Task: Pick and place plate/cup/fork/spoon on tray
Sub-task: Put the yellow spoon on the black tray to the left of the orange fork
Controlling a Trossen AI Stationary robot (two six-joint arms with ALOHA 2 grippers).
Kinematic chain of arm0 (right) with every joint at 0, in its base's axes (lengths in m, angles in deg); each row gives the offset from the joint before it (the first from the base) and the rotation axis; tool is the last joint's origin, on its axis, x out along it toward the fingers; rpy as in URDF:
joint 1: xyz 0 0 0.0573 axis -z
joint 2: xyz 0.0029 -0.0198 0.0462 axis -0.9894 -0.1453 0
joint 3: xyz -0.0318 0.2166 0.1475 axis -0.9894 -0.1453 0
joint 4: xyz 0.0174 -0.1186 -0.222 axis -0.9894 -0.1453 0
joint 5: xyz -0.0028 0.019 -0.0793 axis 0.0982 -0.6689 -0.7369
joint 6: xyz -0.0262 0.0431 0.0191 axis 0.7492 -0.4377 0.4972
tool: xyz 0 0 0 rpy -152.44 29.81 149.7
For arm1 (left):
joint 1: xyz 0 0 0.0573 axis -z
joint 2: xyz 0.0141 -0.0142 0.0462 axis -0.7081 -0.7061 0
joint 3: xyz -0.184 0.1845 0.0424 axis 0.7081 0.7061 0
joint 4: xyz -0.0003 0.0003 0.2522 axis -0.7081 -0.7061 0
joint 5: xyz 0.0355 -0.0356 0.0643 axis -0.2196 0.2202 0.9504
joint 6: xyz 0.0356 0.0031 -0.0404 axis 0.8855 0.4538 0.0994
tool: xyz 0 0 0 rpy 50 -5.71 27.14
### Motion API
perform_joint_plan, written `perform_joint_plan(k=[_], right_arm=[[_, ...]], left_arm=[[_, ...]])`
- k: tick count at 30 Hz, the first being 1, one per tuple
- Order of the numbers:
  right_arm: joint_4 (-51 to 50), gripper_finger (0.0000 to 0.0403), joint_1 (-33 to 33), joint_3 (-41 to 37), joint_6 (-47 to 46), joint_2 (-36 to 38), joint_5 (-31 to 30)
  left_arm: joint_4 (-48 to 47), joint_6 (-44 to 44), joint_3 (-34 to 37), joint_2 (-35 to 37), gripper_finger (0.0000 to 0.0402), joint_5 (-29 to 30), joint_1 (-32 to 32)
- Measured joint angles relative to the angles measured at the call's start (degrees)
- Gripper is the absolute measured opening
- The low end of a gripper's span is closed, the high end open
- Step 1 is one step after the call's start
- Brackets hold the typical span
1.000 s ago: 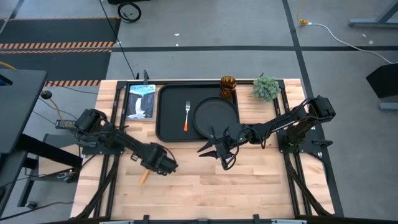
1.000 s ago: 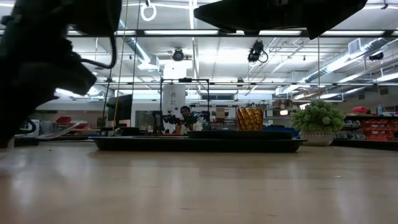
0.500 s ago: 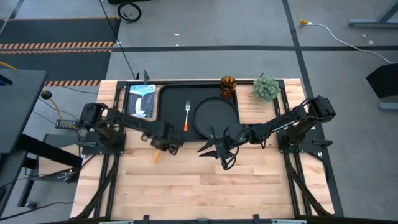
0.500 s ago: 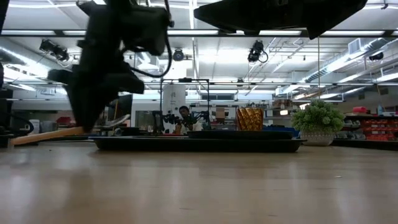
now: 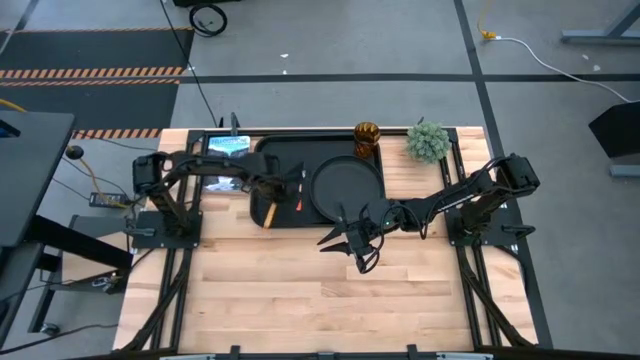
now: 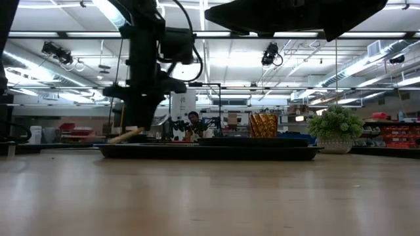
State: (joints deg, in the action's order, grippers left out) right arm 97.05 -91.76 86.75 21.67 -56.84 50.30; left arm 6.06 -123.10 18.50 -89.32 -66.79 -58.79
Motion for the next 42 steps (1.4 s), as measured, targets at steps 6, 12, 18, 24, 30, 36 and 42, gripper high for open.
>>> perform_joint_plan(k=[6,12,18,24,30,36,42], right_arm=[[-0.48,0.0085,0.00,0.00,-0.13,0.00,0.00],[-0.81,0.0085,0.00,0.00,-0.31,0.00,0.00],[-0.75,0.0085,0.00,-0.02,-0.28,0.00,-0.02],[-0.98,0.0085,0.00,-0.02,-0.15,0.00,-0.02],[-0.90,0.0085,0.00,-0.02,-0.15,0.00,-0.02],[-0.99,0.0085,0.00,-0.02,-0.16,0.00,-0.02],[-1.18,0.0085,0.00,-0.02,-0.31,0.00,-0.01]], left_arm=[[8.24,0.19,0.02,-0.13,0.0055,1.23,-7.26],[10.66,-0.50,0.11,-2.39,0.0055,1.23,-11.70],[14.59,-0.86,0.07,-5.64,0.0055,-2.71,-13.25],[14.97,-1.98,0.05,-7.05,0.0055,-3.44,-13.25],[14.82,-2.83,0.09,-7.23,0.0056,-3.79,-13.23],[14.87,-3.51,0.09,-7.25,0.0076,-3.77,-13.23],[14.90,-3.51,0.09,-7.25,0.0113,-3.38,-13.08]])
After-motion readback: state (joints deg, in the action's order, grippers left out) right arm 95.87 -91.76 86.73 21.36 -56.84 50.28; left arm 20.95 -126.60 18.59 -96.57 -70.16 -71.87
